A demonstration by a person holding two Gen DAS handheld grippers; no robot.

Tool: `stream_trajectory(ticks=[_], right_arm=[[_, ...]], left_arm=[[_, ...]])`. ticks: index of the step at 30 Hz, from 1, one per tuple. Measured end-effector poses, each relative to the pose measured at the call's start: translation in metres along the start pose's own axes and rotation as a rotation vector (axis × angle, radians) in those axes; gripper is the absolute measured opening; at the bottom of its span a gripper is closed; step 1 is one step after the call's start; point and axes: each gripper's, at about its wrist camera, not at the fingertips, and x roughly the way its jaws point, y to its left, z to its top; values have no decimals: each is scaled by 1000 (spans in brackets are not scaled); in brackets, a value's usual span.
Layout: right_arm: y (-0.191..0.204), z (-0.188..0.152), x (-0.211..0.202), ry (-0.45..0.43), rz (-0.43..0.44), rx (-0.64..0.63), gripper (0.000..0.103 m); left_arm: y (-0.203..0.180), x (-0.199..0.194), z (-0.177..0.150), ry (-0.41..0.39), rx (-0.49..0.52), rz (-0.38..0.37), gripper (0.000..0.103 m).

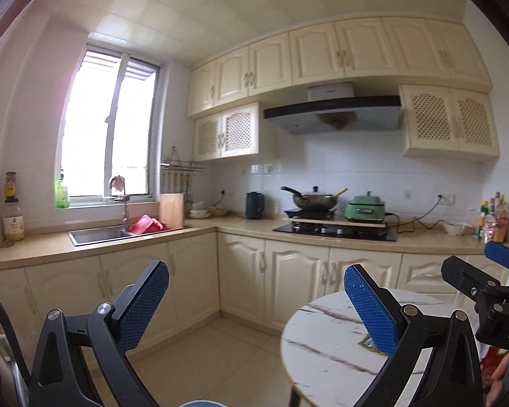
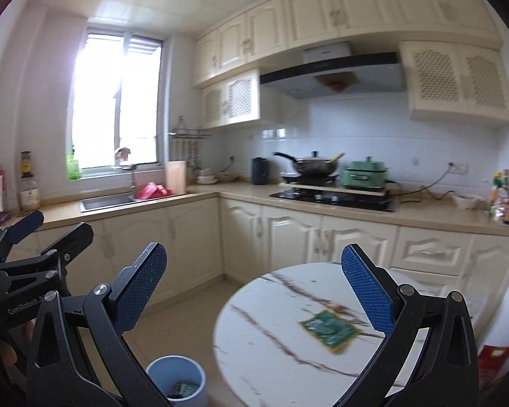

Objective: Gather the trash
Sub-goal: 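Lower the right gripper onto the green foil packet and close it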

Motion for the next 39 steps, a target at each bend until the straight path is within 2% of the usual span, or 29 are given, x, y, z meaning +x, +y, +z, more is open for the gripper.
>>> stream_trajectory(ticks=[3, 5, 11, 16, 21, 23, 26, 29, 35, 39], right_arm=[[-22, 0, -4, 4, -40, 7, 103], [-35, -1, -4, 9, -53, 16, 103], [-84, -10, 7, 43, -102, 59, 103], [-128, -27, 36, 119, -159, 92, 103], [-175, -64, 83, 253, -197, 129, 103], [-191, -79, 102, 313, -203, 139, 103], [-210, -109, 145, 463, -151, 128, 103], [-215, -134, 182, 570, -109, 114, 103], [-200, -173, 241, 721, 43, 80, 103], [-180, -187, 270, 779, 89, 22, 103]], left_arm=[[-14, 8, -6, 9, 11, -34, 102], [-26, 22, 1, 20, 27, -48, 102], [-57, 67, 7, 90, 89, -78, 102], [-81, 134, -5, 257, 109, -132, 102], [-114, 208, -34, 487, 136, -217, 102], [-122, 227, -39, 531, 153, -212, 102], [-125, 254, -44, 569, 170, -190, 102], [-124, 277, -50, 609, 160, -173, 102], [-111, 304, -72, 643, 158, -140, 102], [-100, 319, -81, 663, 150, -132, 102]])
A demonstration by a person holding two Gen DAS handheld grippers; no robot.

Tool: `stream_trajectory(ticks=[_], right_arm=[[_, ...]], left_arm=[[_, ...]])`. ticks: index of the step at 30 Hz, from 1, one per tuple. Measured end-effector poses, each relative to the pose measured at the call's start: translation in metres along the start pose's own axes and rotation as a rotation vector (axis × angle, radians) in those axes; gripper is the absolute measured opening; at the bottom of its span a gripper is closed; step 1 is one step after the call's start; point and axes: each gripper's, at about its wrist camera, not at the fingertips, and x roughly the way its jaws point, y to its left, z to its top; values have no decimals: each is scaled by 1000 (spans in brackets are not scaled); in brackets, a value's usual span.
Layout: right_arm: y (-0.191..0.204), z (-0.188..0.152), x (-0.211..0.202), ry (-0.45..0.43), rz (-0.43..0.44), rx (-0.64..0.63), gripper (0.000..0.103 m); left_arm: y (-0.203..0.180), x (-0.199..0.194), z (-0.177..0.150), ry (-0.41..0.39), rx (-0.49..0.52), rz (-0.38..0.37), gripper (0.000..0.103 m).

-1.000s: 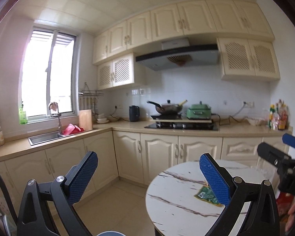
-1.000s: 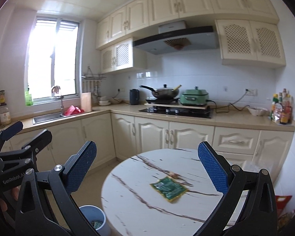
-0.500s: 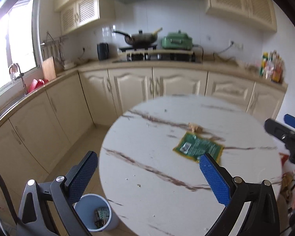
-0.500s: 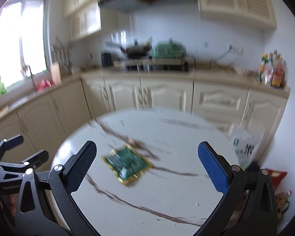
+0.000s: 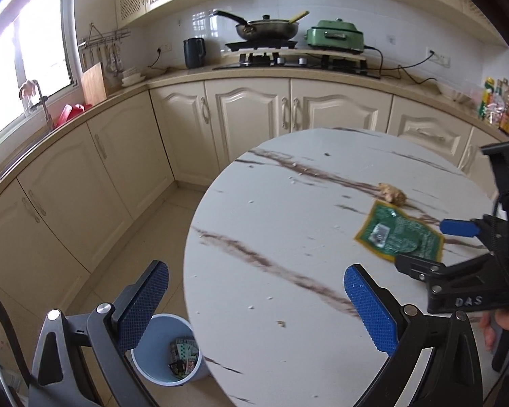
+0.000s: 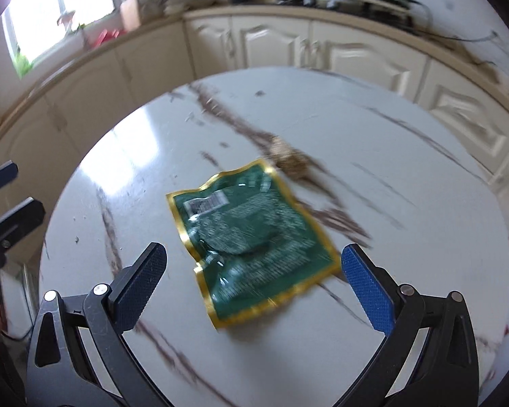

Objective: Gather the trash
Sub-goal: 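Lower the right gripper onto the green foil packet and close it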

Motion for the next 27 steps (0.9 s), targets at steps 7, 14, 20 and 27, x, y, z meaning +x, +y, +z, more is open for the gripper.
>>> stream_trajectory(ticks=[7, 14, 20, 27], right_arm=[[5, 10, 28, 58, -13, -77, 103], [0, 9, 31, 40, 0, -106, 100], [-4, 4, 18, 37, 0, -102, 65], [-12, -3, 4, 10, 30, -93, 31]], left_arm=[[13, 17, 1, 11, -17, -13, 102], [8, 21, -2, 25, -2, -19, 102], [13, 21, 0, 31, 0, -18, 102], [9, 20, 2, 40, 39, -16, 102]])
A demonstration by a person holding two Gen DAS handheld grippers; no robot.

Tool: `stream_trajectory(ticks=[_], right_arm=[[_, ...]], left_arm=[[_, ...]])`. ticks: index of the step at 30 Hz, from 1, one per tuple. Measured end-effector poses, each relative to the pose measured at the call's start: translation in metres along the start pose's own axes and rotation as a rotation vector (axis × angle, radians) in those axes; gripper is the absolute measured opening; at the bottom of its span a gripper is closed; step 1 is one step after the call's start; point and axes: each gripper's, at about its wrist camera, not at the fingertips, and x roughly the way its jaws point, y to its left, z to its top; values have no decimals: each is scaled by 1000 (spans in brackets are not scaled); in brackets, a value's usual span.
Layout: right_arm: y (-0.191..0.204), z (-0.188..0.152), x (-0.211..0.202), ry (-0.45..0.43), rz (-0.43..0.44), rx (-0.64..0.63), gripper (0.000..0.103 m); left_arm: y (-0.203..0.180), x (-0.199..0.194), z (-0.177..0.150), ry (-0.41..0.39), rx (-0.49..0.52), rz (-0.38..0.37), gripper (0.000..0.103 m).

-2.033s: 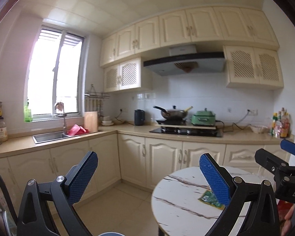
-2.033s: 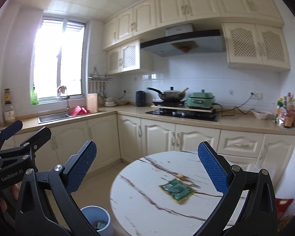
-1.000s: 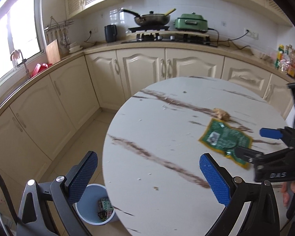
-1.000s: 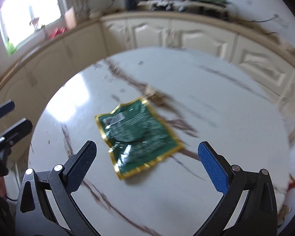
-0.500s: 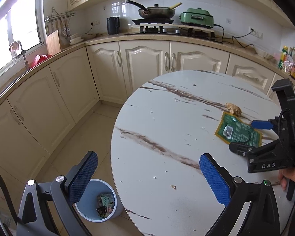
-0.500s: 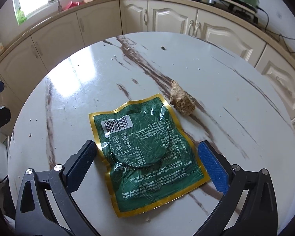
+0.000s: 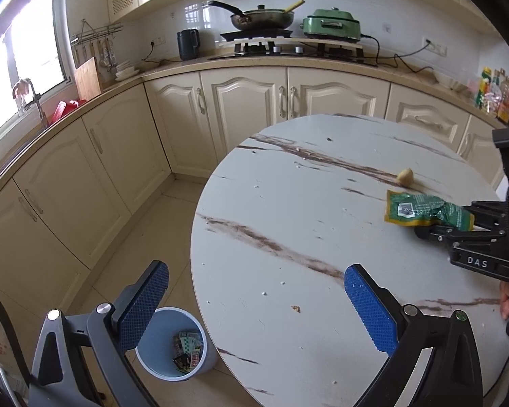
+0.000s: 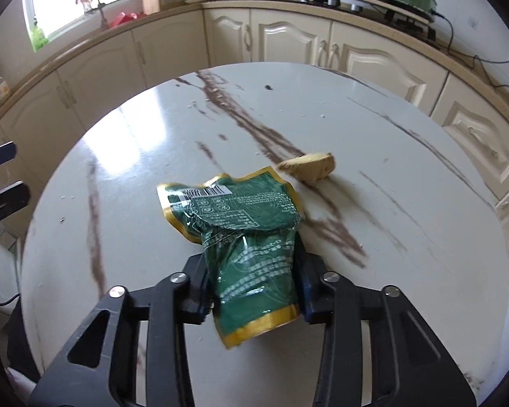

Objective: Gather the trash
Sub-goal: 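Lower the right gripper onto the green foil packet and close it, then grasp the ginger root with the left gripper while the right lifts the green packet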

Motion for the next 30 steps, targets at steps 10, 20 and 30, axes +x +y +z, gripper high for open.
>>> stream_trajectory(ticks=[10, 20, 30], right_arm=[[4, -18, -17, -49, 115, 20, 3], [16, -24, -27, -108, 94, -30, 2], [-29, -42, -83, -203, -62, 48, 2]], left_arm=[[-4, 6, 8, 13, 54, -8, 102], [3, 22, 13, 41, 71, -19, 102], [-43, 28, 52, 10, 163, -192, 102]])
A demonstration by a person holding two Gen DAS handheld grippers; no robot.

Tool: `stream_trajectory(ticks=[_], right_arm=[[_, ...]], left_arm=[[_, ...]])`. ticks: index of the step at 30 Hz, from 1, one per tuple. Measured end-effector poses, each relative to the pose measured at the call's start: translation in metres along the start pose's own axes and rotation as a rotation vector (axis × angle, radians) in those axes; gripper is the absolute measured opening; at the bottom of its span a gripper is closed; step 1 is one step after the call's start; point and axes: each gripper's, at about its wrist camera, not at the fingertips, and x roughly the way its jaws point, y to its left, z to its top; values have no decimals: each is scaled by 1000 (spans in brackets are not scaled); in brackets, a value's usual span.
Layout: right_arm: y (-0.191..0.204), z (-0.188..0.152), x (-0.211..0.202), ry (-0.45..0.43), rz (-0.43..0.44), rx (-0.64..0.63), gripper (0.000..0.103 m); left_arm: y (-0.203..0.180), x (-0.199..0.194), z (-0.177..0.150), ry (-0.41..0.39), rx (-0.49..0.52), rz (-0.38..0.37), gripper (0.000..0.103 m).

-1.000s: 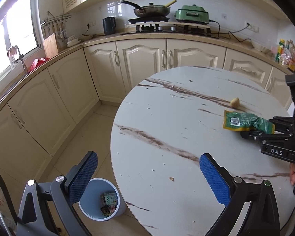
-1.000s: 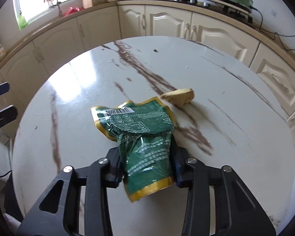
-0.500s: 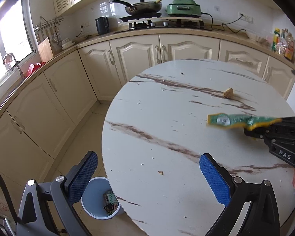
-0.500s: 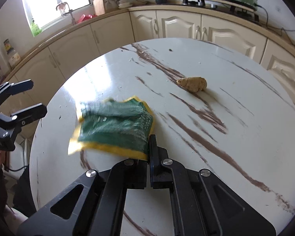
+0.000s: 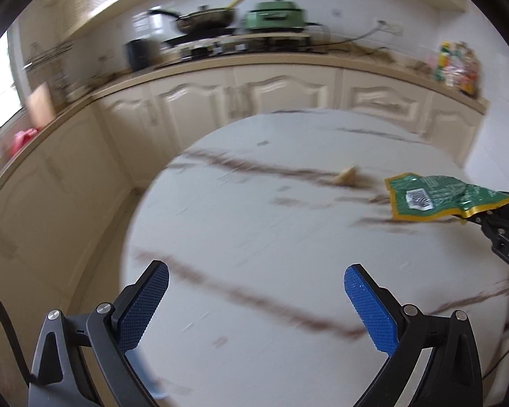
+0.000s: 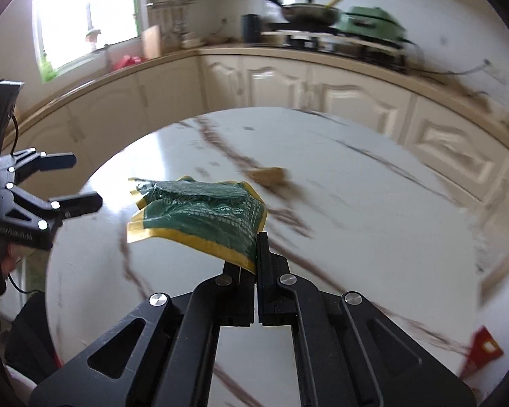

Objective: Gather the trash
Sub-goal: 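Grasp the ginger root with the left gripper while the right lifts the green packet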

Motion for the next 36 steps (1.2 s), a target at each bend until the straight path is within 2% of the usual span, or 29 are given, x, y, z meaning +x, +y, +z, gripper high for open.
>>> stream_trajectory(ticks=[6, 9, 12, 14, 15, 17, 19, 21, 23, 24, 30, 36], right_arm=[[-50, -2, -21, -12, -141, 71, 2], [-65, 3, -19, -9, -163, 94, 2], [-75, 7, -13, -4, -171, 107, 2], [-83, 10, -7, 1, -177, 124, 2], [-87, 9, -6, 3, -175, 132, 2], [-95, 9, -1, 4, -170, 142, 2], [-98, 8, 4, 12, -168, 145, 2], [-100, 8, 9, 21, -160, 146, 2], [-100, 8, 11, 24, -160, 146, 2], [-101, 7, 12, 29, -156, 149, 2], [-101, 6, 12, 36, -154, 163, 2], [-82, 13, 0, 20, -144, 148, 2]], left_arm=[[-47, 43, 43, 44, 123, -84, 102], [-61, 73, 59, 85, 168, -77, 100], [-67, 94, 71, 113, 166, -123, 100], [-72, 114, 83, 142, 182, -120, 97], [-76, 124, 83, 159, 185, -117, 89], [-77, 141, 93, 181, 181, -134, 85], [-82, 157, 98, 202, 183, -140, 71], [-84, 165, 101, 196, 176, -148, 65], [-87, 178, 111, 193, 176, -173, 47], [-87, 178, 112, 186, 175, -191, 24], [-77, 169, 105, 165, 154, -209, 16], [-61, 120, 98, 105, 132, -236, 16]])
